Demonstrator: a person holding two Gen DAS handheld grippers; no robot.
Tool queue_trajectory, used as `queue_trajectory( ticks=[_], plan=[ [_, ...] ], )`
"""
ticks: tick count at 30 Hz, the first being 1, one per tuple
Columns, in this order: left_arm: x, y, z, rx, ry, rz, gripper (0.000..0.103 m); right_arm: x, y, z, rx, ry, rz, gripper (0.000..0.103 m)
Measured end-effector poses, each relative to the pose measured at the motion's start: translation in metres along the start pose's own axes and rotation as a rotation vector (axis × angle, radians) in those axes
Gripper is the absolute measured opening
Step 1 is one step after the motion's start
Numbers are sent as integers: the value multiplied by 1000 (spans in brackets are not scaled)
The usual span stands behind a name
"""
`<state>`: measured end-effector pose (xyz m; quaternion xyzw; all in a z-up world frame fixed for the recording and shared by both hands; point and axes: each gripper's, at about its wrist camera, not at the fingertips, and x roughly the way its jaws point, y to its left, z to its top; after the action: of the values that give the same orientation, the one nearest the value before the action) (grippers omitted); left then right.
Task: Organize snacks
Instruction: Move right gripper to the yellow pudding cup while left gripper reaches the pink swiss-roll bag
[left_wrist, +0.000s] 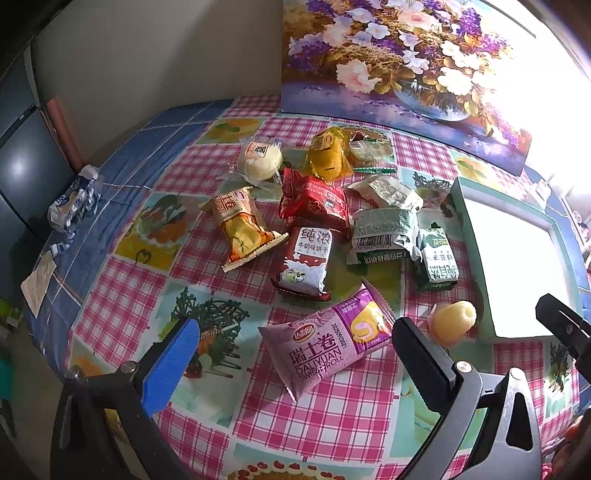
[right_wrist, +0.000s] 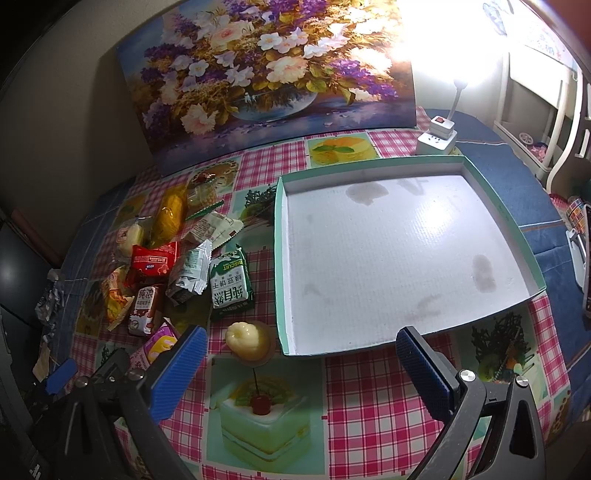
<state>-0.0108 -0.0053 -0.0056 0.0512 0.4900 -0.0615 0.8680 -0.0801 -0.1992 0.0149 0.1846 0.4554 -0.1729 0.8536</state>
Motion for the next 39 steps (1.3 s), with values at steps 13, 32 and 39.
queue_trajectory(
  ticks=[13,32,39],
  plan=[
    [34,-20,2,142,74,-1,103,41,17,14,-28,88,84,103],
    [72,-22,-1,170,166,-62,77,77,54,7,-185,177,127,80],
    [75,7,-4,49,188,-51,77,73,54,9,-188,159,134,67]
  ],
)
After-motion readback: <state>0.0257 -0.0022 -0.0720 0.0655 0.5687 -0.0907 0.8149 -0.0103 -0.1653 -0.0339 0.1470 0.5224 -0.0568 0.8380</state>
